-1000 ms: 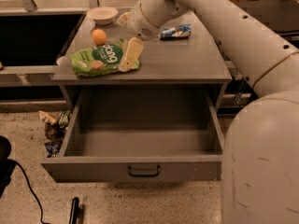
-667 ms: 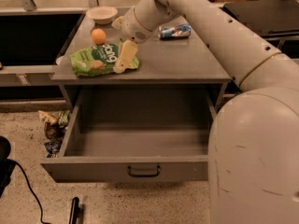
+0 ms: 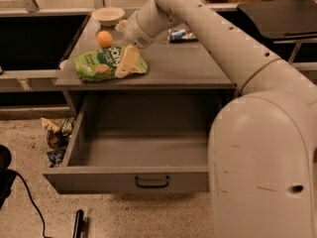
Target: Place green rice chip bag into top drawer
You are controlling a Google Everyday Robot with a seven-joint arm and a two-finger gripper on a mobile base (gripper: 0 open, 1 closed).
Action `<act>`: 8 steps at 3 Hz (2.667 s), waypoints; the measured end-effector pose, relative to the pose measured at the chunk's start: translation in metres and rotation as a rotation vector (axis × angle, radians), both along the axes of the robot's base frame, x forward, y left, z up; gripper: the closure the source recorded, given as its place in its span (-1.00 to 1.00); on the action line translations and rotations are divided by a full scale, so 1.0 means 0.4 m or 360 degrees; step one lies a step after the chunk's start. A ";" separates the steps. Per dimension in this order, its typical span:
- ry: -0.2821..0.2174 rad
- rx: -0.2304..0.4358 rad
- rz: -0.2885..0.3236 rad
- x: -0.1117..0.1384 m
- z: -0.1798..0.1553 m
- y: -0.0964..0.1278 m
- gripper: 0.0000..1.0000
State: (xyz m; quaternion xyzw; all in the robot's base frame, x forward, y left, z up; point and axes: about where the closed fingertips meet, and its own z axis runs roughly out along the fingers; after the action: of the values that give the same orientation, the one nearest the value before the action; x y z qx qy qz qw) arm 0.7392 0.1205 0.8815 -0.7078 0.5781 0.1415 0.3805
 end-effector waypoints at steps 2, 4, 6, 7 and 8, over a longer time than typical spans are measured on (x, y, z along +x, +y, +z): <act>0.0040 0.0048 0.0090 0.005 -0.028 0.082 -1.00; 0.0129 0.0094 0.0164 0.000 -0.067 0.141 -1.00; 0.0200 0.0132 0.0185 -0.004 -0.084 0.170 -1.00; 0.0230 0.0158 0.0192 -0.005 -0.091 0.186 -0.61; 0.0251 0.0178 0.0201 -0.003 -0.099 0.199 -0.15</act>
Offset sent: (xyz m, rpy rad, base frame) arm 0.0053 0.0463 -0.0136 0.0512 0.0418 0.0850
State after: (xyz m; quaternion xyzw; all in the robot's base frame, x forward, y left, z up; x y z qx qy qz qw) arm 0.7381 0.2000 0.8419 -0.7071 0.5516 0.2526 0.3631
